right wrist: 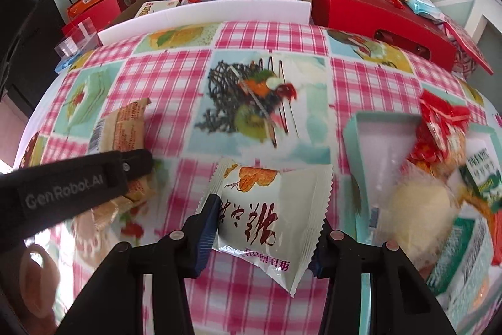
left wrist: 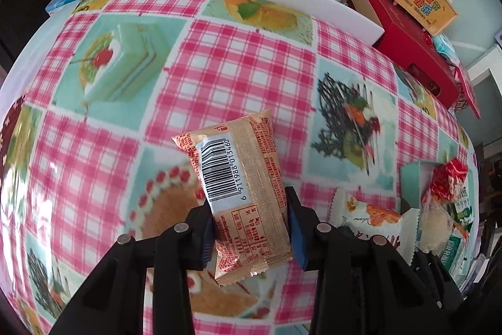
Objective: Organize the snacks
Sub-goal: 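Lift and carry the bread packet and white packet over the white tray with both tools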
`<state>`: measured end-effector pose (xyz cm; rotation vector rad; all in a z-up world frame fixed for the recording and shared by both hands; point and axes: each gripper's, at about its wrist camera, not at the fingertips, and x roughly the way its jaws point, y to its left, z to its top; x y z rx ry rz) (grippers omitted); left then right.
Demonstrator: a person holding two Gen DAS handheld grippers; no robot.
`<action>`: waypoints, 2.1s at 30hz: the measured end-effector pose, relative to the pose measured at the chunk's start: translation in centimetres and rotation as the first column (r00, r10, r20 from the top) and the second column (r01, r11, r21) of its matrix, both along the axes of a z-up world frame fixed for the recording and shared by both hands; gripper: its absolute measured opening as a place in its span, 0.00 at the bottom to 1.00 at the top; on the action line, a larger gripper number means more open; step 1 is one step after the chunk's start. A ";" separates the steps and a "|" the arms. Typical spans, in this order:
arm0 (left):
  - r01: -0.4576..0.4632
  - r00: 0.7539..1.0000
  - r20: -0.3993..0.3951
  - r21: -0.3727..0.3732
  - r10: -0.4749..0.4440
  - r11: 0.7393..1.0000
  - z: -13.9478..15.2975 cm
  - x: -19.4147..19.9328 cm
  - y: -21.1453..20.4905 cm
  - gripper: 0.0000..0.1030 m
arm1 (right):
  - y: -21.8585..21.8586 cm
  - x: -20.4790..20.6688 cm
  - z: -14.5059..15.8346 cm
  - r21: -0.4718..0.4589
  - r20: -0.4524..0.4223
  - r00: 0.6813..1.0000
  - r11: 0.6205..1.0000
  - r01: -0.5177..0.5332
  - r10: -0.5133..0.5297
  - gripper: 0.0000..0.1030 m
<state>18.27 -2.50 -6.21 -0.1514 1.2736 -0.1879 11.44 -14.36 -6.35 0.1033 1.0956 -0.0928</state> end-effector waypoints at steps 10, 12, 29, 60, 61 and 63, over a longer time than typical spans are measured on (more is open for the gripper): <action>-0.037 0.999 -0.001 -0.004 0.037 0.999 0.8 -4.1 0.2 0.39 | -0.1 -3.2 1.1 0.014 0.017 1.000 1.000 -0.003 0.002 0.36; -0.040 0.999 0.002 -0.007 0.041 0.999 1.1 -4.9 0.5 0.39 | -0.1 -3.6 1.3 0.011 0.019 1.000 1.000 -0.007 0.007 0.35; 0.003 0.999 0.042 -0.025 -0.002 1.000 3.3 -7.6 1.2 0.39 | -0.8 -8.1 2.1 0.090 0.053 0.999 0.996 0.003 -0.008 0.24; 0.192 0.959 0.217 -0.024 -0.182 0.981 9.5 -9.8 -7.0 0.39 | -9.4 -12.1 9.8 0.179 0.248 0.953 0.975 0.129 -0.171 0.19; 0.204 0.956 0.220 -0.027 -0.193 0.979 9.6 -9.9 -7.5 0.39 | -10.3 -12.5 10.2 0.186 0.261 0.946 0.972 0.144 -0.190 0.19; 0.226 0.951 0.225 -0.028 -0.214 0.974 9.9 -10.0 -8.6 0.39 | -11.8 -13.0 10.8 0.197 0.280 0.933 0.965 0.175 -0.227 0.19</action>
